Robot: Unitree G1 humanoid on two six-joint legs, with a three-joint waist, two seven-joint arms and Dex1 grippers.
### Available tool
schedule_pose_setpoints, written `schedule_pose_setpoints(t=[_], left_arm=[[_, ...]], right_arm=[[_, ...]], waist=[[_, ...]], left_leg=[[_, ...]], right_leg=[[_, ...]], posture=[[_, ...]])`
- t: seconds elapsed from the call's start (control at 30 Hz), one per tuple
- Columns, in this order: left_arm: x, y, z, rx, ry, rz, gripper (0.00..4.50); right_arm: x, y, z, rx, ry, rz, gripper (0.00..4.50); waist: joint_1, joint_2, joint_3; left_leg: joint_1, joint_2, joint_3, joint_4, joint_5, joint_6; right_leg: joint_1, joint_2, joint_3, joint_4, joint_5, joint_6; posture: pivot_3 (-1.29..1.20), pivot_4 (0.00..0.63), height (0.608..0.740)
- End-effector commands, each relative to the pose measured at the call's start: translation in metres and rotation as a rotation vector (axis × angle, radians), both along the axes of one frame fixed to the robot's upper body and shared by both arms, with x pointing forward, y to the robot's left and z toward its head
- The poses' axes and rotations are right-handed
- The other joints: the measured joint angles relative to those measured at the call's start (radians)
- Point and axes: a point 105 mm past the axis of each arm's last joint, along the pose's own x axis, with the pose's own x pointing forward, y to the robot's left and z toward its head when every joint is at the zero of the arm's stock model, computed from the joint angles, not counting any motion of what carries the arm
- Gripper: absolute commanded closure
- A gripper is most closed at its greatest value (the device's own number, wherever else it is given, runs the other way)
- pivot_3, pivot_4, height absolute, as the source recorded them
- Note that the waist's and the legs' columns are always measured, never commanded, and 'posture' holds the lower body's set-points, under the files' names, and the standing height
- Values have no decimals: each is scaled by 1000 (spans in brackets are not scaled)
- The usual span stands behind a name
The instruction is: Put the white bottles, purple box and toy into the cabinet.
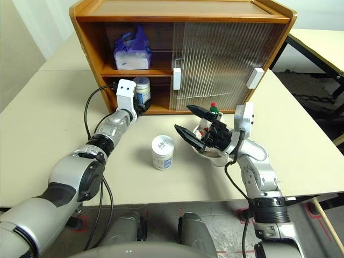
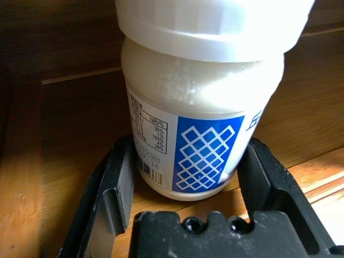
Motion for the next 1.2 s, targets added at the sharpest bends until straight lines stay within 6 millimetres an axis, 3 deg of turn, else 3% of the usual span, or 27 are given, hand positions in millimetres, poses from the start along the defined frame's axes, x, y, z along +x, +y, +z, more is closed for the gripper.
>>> schedule_pose_setpoints(t=[0.03, 0.17, 0.43, 0.9, 1.2], left_arm=[[4, -5, 11, 2, -37, -15, 1442], [3, -6, 12, -3, -41, -20, 49], [-2, -3, 7, -23, -68, -34, 49], [-1, 32, 17, -49, -138, 91, 49], [-4, 30, 15, -67, -138, 87, 49]], right_arm=[[-2, 0, 2, 0, -3, 7, 0], [-1, 1, 2, 0, -5, 9, 0], [0, 4, 2, 2, -5, 22, 0], [3, 12, -3, 1, -2, 58, 0], [5, 12, -3, -1, -11, 66, 0]], waist=[[-2, 0, 0], [-1, 0, 0], [-1, 0, 0], [6, -1, -1], [7, -1, -1]], left_leg=[[0, 0, 0, 0, 0, 0], [0, 0, 0, 0, 0, 0], [1, 0, 0, 0, 0, 0], [1, 1, 0, 0, 0, 0], [1, 2, 0, 0, 0, 0]], right_leg=[[0, 0, 0, 0, 0, 0], [0, 0, 0, 0, 0, 0], [0, 0, 0, 1, 0, 0], [0, 0, 1, 2, 0, 0], [0, 0, 1, 2, 0, 0]], posture=[[51, 0, 740], [58, 0, 740], [76, 0, 740], [98, 0, 740], [97, 0, 740]])
